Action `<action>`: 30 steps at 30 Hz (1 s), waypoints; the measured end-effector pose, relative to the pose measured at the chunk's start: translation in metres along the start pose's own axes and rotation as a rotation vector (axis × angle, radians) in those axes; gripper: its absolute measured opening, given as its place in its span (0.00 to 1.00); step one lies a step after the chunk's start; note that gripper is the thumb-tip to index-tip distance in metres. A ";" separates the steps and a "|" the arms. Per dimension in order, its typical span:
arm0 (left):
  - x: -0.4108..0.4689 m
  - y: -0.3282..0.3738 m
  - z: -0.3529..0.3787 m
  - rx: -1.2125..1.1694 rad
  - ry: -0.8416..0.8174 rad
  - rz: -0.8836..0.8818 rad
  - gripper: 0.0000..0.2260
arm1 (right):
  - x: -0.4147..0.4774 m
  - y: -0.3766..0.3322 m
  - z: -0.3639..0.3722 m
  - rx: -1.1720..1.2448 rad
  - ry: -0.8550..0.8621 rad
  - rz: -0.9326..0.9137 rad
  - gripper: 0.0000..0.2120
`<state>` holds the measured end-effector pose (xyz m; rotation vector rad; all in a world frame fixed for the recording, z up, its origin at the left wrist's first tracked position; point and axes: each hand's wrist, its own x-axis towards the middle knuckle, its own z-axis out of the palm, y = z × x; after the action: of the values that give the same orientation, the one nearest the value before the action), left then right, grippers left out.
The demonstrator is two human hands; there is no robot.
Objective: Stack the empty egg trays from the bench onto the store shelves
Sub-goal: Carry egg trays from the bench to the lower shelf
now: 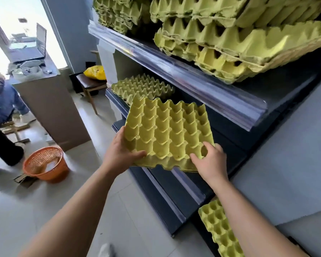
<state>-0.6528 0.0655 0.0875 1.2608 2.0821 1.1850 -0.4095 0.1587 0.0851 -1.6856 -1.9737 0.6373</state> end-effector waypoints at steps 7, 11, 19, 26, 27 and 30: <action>0.107 -0.043 -0.073 0.090 -0.066 -0.003 0.38 | 0.038 -0.090 0.069 0.012 0.080 0.085 0.28; 0.161 -0.064 -0.105 0.087 -0.148 0.007 0.38 | 0.060 -0.133 0.099 0.012 0.115 0.137 0.28; 0.259 -0.101 -0.128 0.017 -0.254 0.071 0.34 | 0.126 -0.182 0.140 -0.022 0.144 0.184 0.25; 0.349 -0.111 -0.119 -0.053 -0.271 0.105 0.33 | 0.188 -0.199 0.170 -0.025 0.162 0.230 0.26; 0.360 -0.114 -0.117 -0.060 -0.272 0.096 0.34 | 0.195 -0.201 0.174 -0.021 0.155 0.237 0.26; 0.394 -0.121 -0.112 -0.083 -0.295 0.045 0.45 | 0.214 -0.206 0.186 -0.005 0.140 0.264 0.28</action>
<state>-0.9877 0.3304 0.0721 1.3588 1.7826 1.0222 -0.7135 0.3327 0.0769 -1.9570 -1.6733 0.5863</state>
